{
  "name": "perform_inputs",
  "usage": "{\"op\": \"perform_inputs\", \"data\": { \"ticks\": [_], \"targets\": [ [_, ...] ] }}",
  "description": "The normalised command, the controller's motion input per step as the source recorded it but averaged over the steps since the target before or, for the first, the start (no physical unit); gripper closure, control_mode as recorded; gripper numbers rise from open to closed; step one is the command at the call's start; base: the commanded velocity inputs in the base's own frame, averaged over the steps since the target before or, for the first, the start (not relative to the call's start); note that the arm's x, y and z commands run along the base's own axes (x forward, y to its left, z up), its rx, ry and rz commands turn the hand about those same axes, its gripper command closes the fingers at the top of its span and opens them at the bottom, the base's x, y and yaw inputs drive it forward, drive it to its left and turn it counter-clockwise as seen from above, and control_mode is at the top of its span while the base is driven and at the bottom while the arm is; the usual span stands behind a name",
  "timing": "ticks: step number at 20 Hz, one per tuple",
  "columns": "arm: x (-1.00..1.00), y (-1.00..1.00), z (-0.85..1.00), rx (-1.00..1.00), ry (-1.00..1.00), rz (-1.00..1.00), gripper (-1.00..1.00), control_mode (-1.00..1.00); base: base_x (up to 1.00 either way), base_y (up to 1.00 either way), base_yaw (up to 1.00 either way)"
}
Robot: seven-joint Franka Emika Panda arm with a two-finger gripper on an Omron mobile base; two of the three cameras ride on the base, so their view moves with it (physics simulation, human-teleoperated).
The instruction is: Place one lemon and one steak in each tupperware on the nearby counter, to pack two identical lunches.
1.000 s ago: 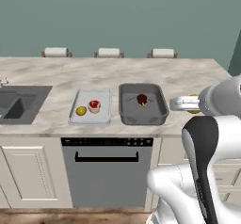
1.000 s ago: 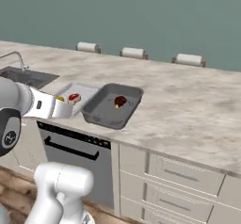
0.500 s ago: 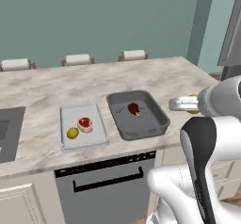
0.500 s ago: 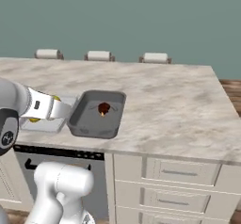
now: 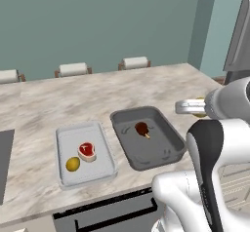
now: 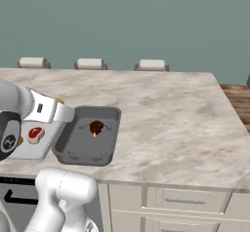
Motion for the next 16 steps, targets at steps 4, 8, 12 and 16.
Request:
{"op": "perform_inputs", "data": {
  "ticks": [4, 8, 12, 16],
  "targets": [
    [0.0, 0.03, -0.06, 0.0, 0.0, -0.02, 1.0, -1.0, 0.08, 0.15, -0.07],
    [0.0, 0.16, -0.28, 0.01, 0.09, -0.03, 1.0, -1.0, 0.0, 0.0, 0.0],
    [0.0, 0.25, -0.27, 0.1, 0.21, 0.0, 1.0, -1.0, 0.0, 0.0, 0.0],
    [0.0, 0.26, -0.43, 0.19, 0.29, 0.0, 1.0, -1.0, 0.0, 0.0, 0.0]
  ]
}}
